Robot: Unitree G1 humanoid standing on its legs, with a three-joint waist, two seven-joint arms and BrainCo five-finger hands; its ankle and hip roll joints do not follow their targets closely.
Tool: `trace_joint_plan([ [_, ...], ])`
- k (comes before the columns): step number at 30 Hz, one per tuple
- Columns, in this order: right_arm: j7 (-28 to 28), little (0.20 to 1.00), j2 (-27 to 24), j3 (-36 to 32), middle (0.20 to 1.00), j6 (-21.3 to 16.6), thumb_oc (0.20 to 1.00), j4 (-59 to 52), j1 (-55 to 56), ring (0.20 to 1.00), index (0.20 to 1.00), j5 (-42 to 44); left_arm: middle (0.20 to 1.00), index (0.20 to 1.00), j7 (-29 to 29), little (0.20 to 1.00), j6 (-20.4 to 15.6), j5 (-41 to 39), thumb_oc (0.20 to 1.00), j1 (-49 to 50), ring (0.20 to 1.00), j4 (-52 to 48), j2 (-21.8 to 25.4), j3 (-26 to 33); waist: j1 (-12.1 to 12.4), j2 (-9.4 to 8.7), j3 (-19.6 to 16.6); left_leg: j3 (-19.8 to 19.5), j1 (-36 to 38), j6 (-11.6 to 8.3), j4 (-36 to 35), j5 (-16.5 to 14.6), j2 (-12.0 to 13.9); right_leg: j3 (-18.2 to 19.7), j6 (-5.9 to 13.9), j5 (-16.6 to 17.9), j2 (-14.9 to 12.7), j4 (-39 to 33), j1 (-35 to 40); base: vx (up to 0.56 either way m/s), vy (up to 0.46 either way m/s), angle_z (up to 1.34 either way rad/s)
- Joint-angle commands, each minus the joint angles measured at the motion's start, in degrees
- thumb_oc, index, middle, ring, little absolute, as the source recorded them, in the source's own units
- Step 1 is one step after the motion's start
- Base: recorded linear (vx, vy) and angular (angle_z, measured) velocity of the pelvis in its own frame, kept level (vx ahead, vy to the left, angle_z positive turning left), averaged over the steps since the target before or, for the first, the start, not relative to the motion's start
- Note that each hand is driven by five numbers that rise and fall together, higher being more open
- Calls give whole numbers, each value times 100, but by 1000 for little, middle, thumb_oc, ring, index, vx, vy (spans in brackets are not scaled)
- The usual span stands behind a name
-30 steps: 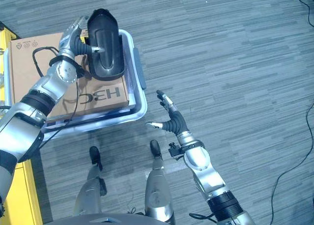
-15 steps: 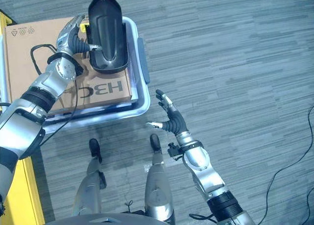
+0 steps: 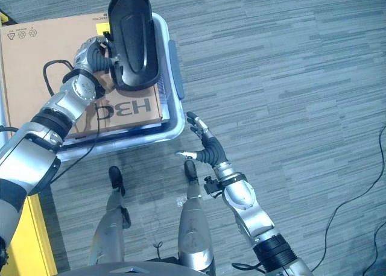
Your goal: Move parts from the plastic box to the shelf.
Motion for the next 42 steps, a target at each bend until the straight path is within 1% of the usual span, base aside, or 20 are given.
trace_joint_plan([
  [1,44,1000,-15,-235,1000,-270,1000,-320,90,1000,1000,189,200,200,-180,200,103,420,200,-336,200,501,-85,87,51,-200,188,359,652,156,-47,-846,-199,-310,-339,-86,373,-27,-267,0,0,0],
  [8,82,1000,-59,-195,1000,-273,1000,-319,134,1000,1000,179,200,200,-52,200,92,577,200,-151,200,521,-170,125,58,-199,111,381,738,136,-47,-861,-180,-315,-343,-116,382,-27,-182,0,0,0],
  [13,-4,1000,-52,-260,1000,-355,1000,-352,137,1000,1000,155,200,200,313,200,-83,527,200,161,200,210,-139,231,103,-173,-26,389,877,130,-47,-893,-173,-354,-350,-155,378,-27,-29,0,0,0],
  [15,-78,1000,-45,-289,1000,-410,1000,-359,160,1000,1000,122,200,200,633,200,-196,494,200,391,200,-342,-60,337,155,-140,-112,393,1006,128,-47,-950,-164,-385,-356,-214,374,-27,106,9,3,2],
  [17,-147,1000,-49,-269,1000,-487,1000,-361,125,1000,1000,87,200,200,1066,200,-416,572,200,685,200,-1066,67,419,199,-142,-205,381,1132,130,-47,-983,-173,-424,-373,-255,371,-27,259,21,1,5],
  [19,-251,1000,-71,-294,1000,-563,1000,-373,51,1000,1000,12,200,200,1338,200,-647,645,200,1142,200,-1842,237,592,242,-150,-317,384,1236,132,-47,-999,-182,-439,-380,-287,361,-22,377,7,7,7],
  [20,-255,1000,-75,-279,1000,-565,1000,-373,55,1000,1000,9,200,200,1336,200,-637,653,200,1176,200,-1873,247,607,234,-152,-319,387,1248,132,-47,-1003,-182,-437,-380,-290,361,-23,389,28,19,6],
  [21,-314,1000,-92,-283,1000,-608,1000,-399,0,1000,1000,-71,200,200,1514,200,-685,850,200,1356,200,-2166,331,658,267,-148,-370,400,1363,128,-47,-1065,-171,-443,-381,-353,361,-10,493,88,24,8],
  [22,-504,1000,-159,-299,1000,-656,1000,-492,-127,1000,1000,-412,200,200,1832,200,-721,1203,200,1847,200,-2809,463,897,335,-135,-602,424,1601,135,-47,-1119,-173,-495,-397,-425,336,13,724,88,24,5],
  [23,-512,1000,-163,-281,1000,-655,1000,-493,-123,1000,1000,-419,200,200,1826,200,-709,1214,200,1884,200,-2842,470,917,324,-136,-588,426,1631,134,-47,-1127,-172,-495,-397,-431,337,11,754,110,20,7],
  [28,-696,1000,-69,-409,1000,-664,1000,-672,-373,1000,1000,-455,200,200,2052,200,-654,2210,200,2543,200,-3662,746,1061,447,-99,-968,431,2118,175,-47,-1277,-206,-558,-412,-593,301,76,1240,95,24,7],
  [32,-1010,1000,31,-654,1000,-658,1000,-1096,-493,1000,1000,-742,200,200,2108,200,-452,3064,200,2926,200,-3985,909,1024,515,-73,-1277,428,2423,228,-40,-1396,-238,-589,-415,-696,276,99,1544,104,26,6],
  [34,-1071,1000,70,-682,1000,-643,1000,-1171,-533,1000,1000,-761,200,200,2131,200,-435,3188,200,3003,200,-4060,915,1025,534,-67,-1348,422,2486,246,-39,-1419,-246,-595,-420,-713,267,110,1603,68,23,5],
  [36,-1073,1000,195,-758,1000,-573,1000,-1435,-445,1000,1000,-720,200,200,2089,200,-383,3517,200,3234,200,-4249,928,1055,564,-59,-1525,401,2624,284,-39,-1470,-267,-614,-430,-769,253,130,1757,72,29,1],
  [37,-1072,1000,234,-757,1000,-554,1000,-1479,-402,1000,1000,-685,200,200,2110,200,-346,3575,200,3275,200,-4263,912,1077,575,-64,-1570,397,2632,297,-37,-1422,-278,-619,-437,-730,236,150,1764,43,23,0],
  [41,-1021,1000,317,-769,1000,-463,1000,-1547,-170,1000,1000,-620,200,200,2120,200,-308,3700,200,3487,200,-4430,880,1172,589,-62,-1733,377,2757,324,-41,-1517,-307,-652,-429,-797,215,138,1901,68,22,1],
  [42,-1146,1000,435,-731,1000,-393,1000,-1428,-47,1000,1000,-569,200,200,2190,200,-279,3742,200,3645,200,-4613,841,1265,610,-73,-1790,362,2771,345,-44,-1475,-332,-671,-436,-756,194,149,1924,0,0,0],
])
